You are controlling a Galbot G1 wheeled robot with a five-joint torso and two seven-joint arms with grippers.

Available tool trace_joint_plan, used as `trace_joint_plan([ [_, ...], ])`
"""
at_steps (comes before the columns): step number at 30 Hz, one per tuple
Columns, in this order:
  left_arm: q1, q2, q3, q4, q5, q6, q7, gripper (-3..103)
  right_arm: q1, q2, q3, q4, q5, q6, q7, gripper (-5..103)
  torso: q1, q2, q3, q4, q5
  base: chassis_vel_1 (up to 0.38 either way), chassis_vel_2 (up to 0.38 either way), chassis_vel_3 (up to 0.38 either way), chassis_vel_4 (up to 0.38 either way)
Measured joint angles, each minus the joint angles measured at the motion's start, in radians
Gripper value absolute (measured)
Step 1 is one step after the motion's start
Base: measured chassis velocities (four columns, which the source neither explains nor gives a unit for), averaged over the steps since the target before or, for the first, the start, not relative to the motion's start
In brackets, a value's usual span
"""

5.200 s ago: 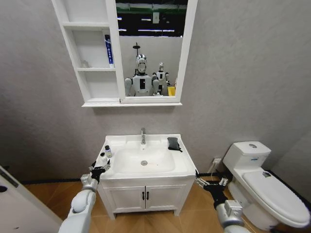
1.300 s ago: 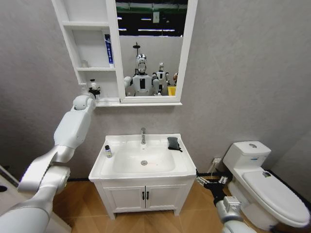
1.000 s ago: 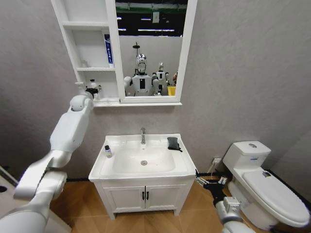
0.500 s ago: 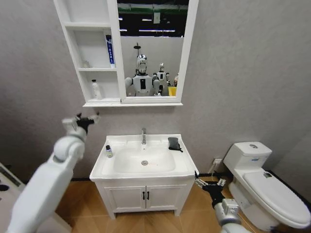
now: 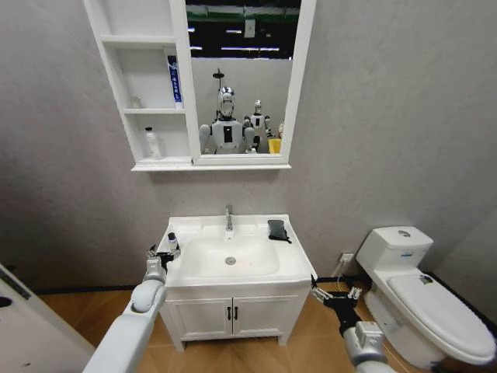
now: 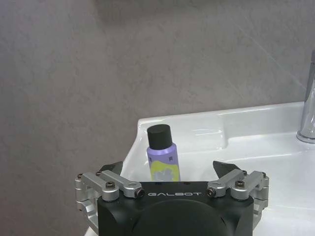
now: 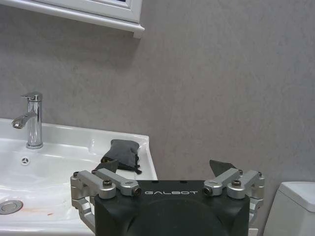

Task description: Move facial cleanser and shampoo from washbasin to cabinet, then wipe washbasin with towel.

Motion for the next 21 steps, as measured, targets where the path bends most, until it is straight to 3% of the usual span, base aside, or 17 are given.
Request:
trace_joint_plan([
  [11,-0.114,-0.096,-0.005,0.188,0.032,-0.024,0.047,100,-0.008,0.002,0.009,-0.001,0.002,0.0,0.006,100,0.0,0.0,0.0,0.0001,-0.0002,0.0,0.0,0.0,0.0],
  [21,-0.177,-0.099,-0.016,0.261,0.045,-0.026,0.047,100,-0.022,0.017,0.009,-0.023,-0.011,0.009,0.007,100,0.0,0.0,0.0,0.0001,-0.0001,0.0,0.0,0.0,0.0],
])
